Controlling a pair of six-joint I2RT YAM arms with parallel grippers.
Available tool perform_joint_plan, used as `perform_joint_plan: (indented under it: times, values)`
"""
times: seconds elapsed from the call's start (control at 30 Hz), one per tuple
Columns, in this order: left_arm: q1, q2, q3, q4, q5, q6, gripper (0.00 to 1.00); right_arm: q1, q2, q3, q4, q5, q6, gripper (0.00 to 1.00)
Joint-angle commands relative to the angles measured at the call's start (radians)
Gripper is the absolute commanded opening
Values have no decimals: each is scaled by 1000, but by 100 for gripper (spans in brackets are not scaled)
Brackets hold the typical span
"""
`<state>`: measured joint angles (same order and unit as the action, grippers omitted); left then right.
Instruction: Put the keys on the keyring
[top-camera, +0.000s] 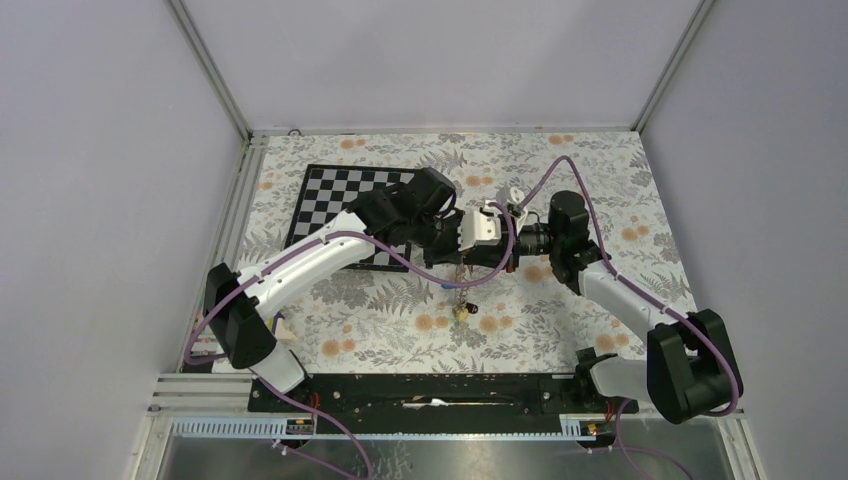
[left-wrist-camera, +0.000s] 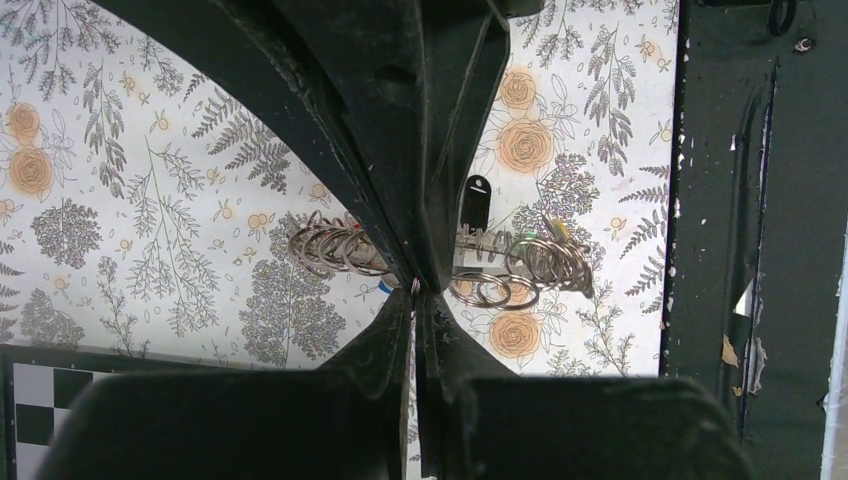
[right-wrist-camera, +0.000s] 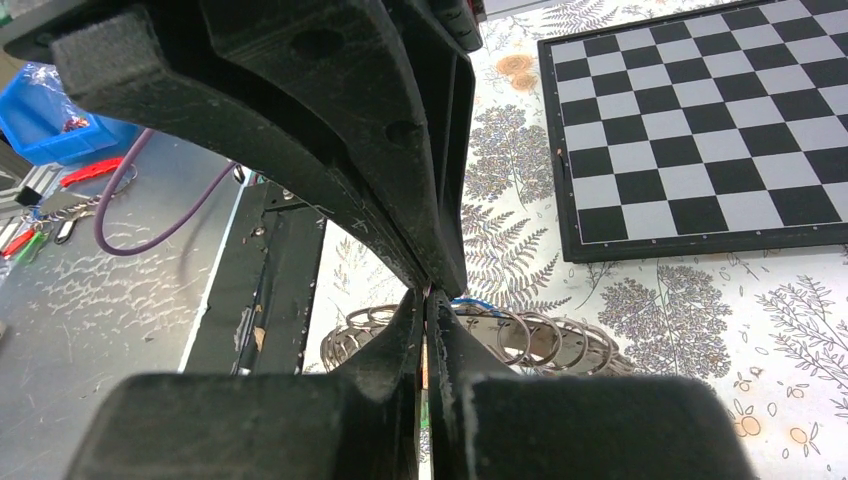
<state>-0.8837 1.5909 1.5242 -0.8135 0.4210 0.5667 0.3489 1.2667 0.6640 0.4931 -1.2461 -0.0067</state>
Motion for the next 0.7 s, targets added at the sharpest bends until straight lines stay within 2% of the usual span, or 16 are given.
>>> perform_joint_plan:
  times: [0.0, 0.2, 0.33, 0.43, 0.5, 0.67]
  values:
    - [11, -49, -8, 68, 25, 17, 6, 0, -44, 18, 34, 27, 1, 0]
    - [109, -152, -119, 166, 143, 52, 44, -18, -71, 31, 66, 10, 72, 0]
    - [124, -226, -236, 294, 172, 104, 57, -24, -65, 16, 149, -9, 147, 0]
    - [124, -250, -295, 359, 219, 135, 62, -27, -56, 14, 178, -18, 180, 0]
    - [124, -233, -288, 362, 240, 139, 62, -29, -53, 15, 189, -19, 194, 0]
    - [124, -203, -289, 396, 272, 139, 53, -33, -47, 10, 219, -23, 223, 0]
